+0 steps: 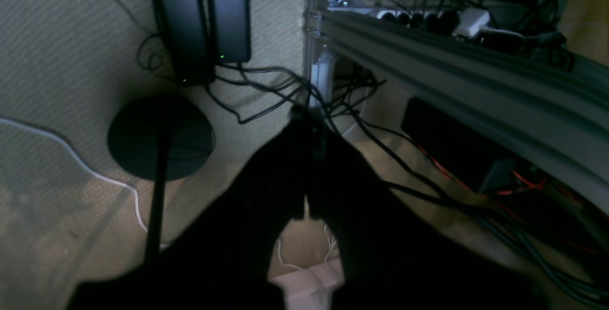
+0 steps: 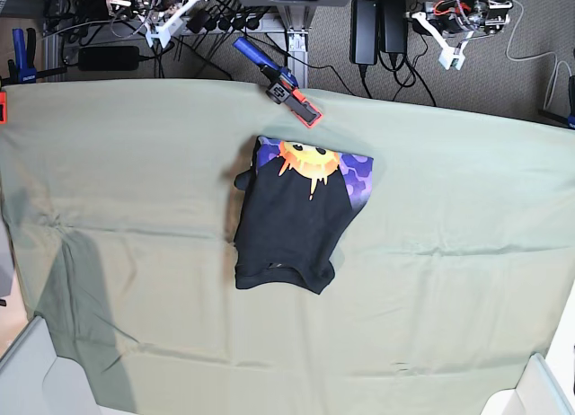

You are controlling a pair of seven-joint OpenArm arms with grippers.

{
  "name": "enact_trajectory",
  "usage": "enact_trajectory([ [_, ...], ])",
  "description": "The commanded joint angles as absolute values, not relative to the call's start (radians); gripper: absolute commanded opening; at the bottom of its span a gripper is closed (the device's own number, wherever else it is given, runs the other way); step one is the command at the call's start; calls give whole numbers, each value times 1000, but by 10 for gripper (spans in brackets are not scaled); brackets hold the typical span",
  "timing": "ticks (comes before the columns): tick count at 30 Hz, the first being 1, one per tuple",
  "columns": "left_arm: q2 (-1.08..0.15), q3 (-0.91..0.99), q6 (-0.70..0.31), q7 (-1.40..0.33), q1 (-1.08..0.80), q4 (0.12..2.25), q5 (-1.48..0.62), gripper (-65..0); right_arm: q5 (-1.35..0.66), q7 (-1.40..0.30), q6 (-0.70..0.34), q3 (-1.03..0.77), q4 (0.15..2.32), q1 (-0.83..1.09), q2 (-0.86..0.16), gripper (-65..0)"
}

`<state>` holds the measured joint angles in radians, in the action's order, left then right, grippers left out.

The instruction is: Fold the T-shirt properly

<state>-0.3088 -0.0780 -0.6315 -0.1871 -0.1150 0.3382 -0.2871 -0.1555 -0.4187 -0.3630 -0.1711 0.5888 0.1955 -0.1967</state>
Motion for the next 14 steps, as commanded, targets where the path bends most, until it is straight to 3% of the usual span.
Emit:
enact_trajectory([
  [1,-310,-94,-632,-183,-110,344,-287,-650,-138,-406,-400,-175,593,194,-204,-650],
  [8,-296,-239,-631,-170,-96,363,-288,-650,-82,-359,-400,-175,594,195,-161,-650],
  [14,-296,-247,-630,-145,-86,364,-287,-650,-84,-336,-400,-175,595,194,-135,-650],
])
